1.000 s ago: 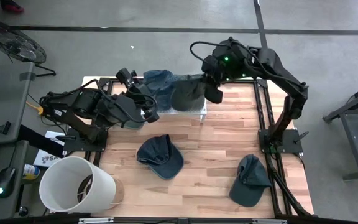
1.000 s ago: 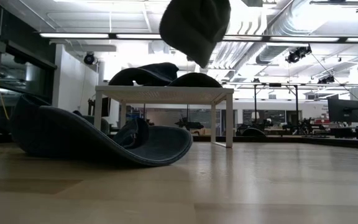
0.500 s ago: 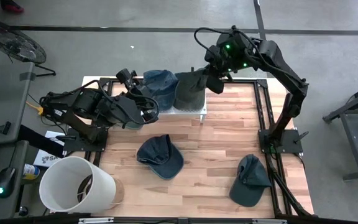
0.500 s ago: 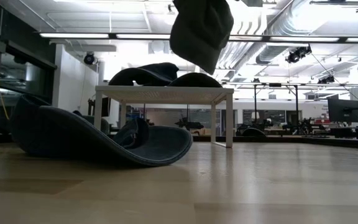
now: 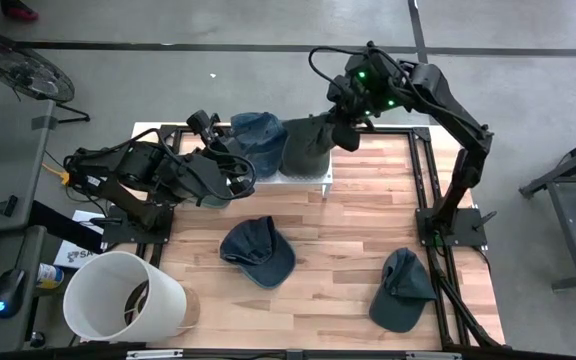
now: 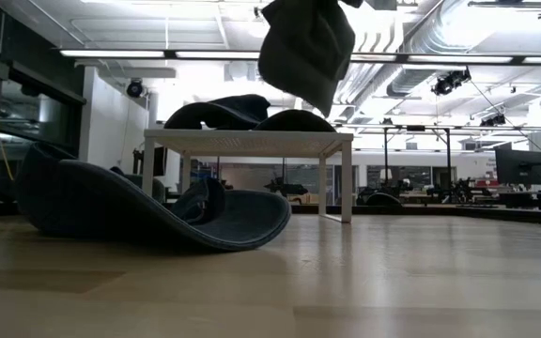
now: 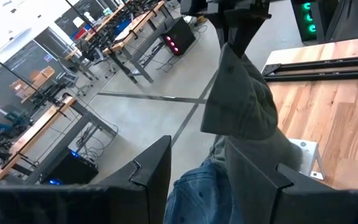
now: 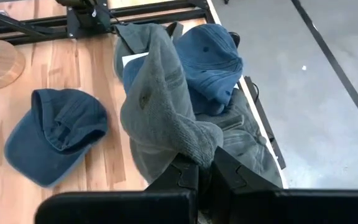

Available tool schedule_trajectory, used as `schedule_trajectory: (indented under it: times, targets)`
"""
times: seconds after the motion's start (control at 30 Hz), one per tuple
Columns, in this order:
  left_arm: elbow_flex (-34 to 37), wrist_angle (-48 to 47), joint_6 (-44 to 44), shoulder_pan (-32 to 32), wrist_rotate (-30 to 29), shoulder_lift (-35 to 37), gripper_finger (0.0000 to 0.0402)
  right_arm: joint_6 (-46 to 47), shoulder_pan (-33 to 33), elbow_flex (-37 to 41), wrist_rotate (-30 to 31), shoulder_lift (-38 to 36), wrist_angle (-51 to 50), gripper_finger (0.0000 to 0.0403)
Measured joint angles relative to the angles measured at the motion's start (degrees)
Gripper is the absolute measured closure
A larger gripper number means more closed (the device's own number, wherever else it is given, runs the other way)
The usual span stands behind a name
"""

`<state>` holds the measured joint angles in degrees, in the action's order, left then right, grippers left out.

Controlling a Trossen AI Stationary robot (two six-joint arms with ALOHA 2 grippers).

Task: Pick & Place hat
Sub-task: Stack the bottom gray cap on top of the other gray cap on the shelf

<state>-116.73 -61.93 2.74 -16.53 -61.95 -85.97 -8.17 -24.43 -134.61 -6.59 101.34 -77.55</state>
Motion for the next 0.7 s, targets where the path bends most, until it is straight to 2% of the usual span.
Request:
schedule_trajectory:
  times: [0.7]
  targets:
    - [0.0, 0.0, 0.0, 0.0, 0.0, 0.0, 0.0254, -3.5, -3.4, 8.8, 3.2, 0.1, 8.9, 0.0403]
